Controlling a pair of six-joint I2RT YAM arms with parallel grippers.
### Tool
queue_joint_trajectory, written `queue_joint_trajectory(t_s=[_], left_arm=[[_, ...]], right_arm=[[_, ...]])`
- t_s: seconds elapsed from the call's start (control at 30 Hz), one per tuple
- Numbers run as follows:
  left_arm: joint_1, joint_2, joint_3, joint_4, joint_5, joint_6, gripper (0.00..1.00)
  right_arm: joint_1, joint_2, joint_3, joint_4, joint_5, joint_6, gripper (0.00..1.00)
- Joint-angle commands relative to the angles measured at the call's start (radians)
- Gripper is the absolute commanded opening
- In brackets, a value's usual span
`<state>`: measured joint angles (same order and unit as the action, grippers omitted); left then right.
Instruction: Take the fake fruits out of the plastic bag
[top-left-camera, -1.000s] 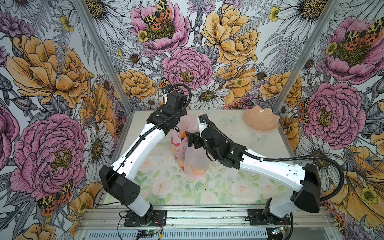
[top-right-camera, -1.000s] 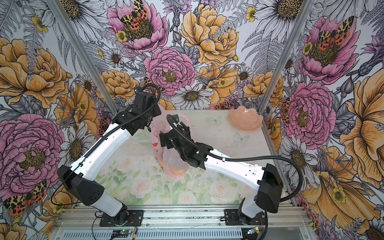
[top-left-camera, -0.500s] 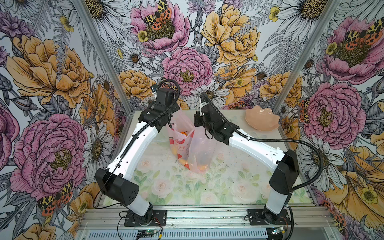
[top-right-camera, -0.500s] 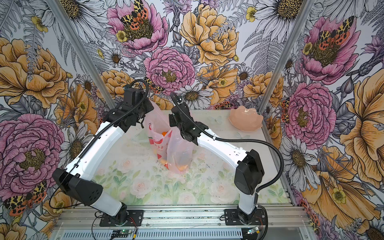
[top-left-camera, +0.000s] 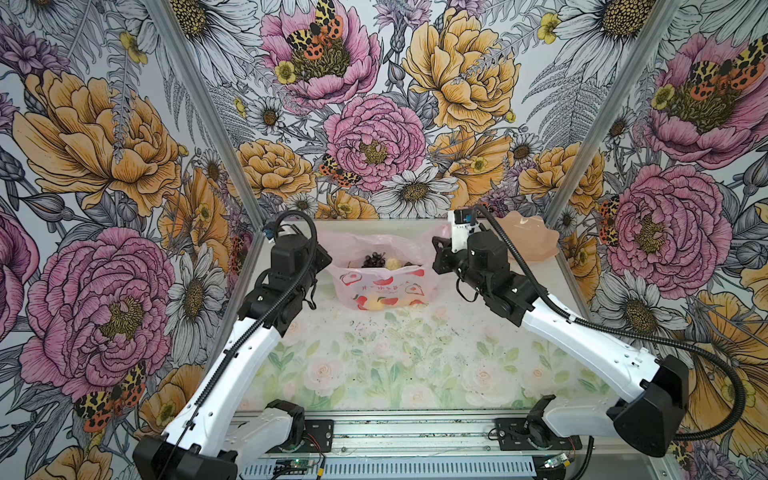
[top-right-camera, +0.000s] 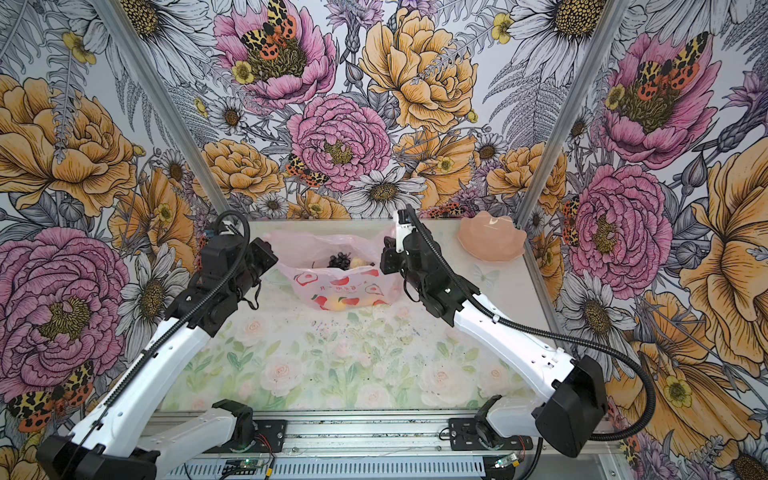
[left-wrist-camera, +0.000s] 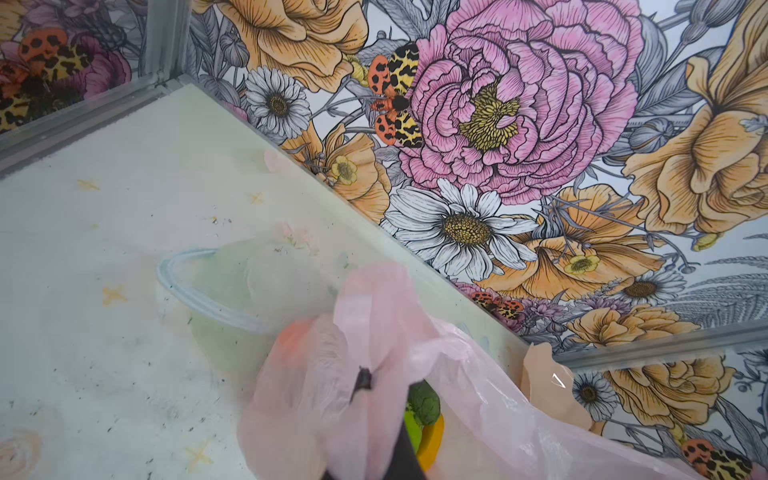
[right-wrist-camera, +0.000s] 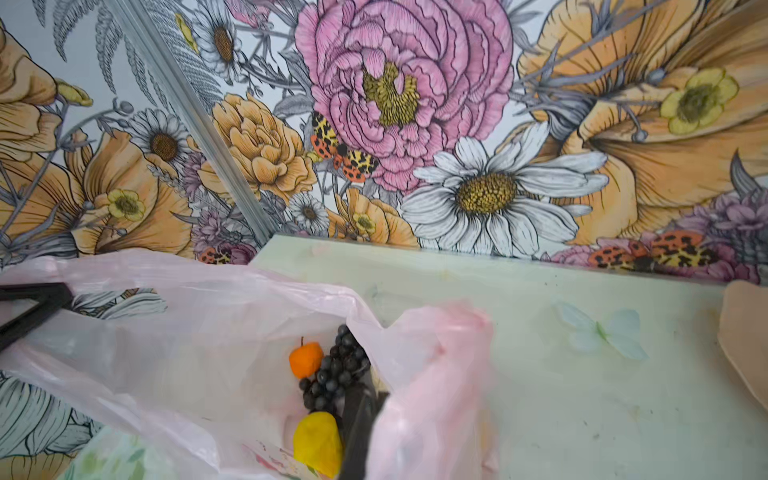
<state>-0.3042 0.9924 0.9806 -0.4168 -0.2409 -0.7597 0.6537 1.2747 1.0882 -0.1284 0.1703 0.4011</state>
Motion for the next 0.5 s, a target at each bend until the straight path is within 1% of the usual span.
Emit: queue_joint_trajectory(t_s=[0.0,0.07,0.13,0.23,0.33,0.37,0.4,0.43,0.47], left_arm=[[0.005,-0.009,-0.232,0.161,0.106,-0.067,0.0],[0.027,0.054,-0.327,0.215,0.164,-0.094,0.0],[0.049,0.13,-0.37,0.23,0.21,-0.116,0.0],[0.052,0.172,-0.348,0.142,0.164,-0.097,0.0],[0.051,0.127,-0.315,0.044,0.089,-0.071,0.0],[0.05,0.107,-0.306,0.009,0.07,-0.065,0.04],[0.047,0.083,-0.294,-0.023,0.055,-0.056,0.16],[0.034,0.057,-0.275,-0.059,0.04,-0.044,0.32],[0.016,0.034,-0.256,-0.099,-0.001,-0.039,0.42]], right_arm=[[-0.057,-0.027,-0.207,0.136,-0.021,0.143,0.0],[-0.103,0.002,-0.286,0.181,-0.071,0.211,0.0],[-0.112,0.033,-0.337,0.207,-0.089,0.235,0.0],[-0.102,0.043,-0.382,0.23,-0.114,0.254,0.0],[-0.076,0.017,-0.406,0.222,-0.084,0.229,0.0],[-0.066,0.012,-0.408,0.218,-0.079,0.219,0.0],[-0.054,0.007,-0.411,0.218,-0.078,0.204,0.0],[-0.04,0.006,-0.409,0.215,-0.077,0.188,0.0],[-0.028,0.007,-0.406,0.214,-0.075,0.177,0.0]])
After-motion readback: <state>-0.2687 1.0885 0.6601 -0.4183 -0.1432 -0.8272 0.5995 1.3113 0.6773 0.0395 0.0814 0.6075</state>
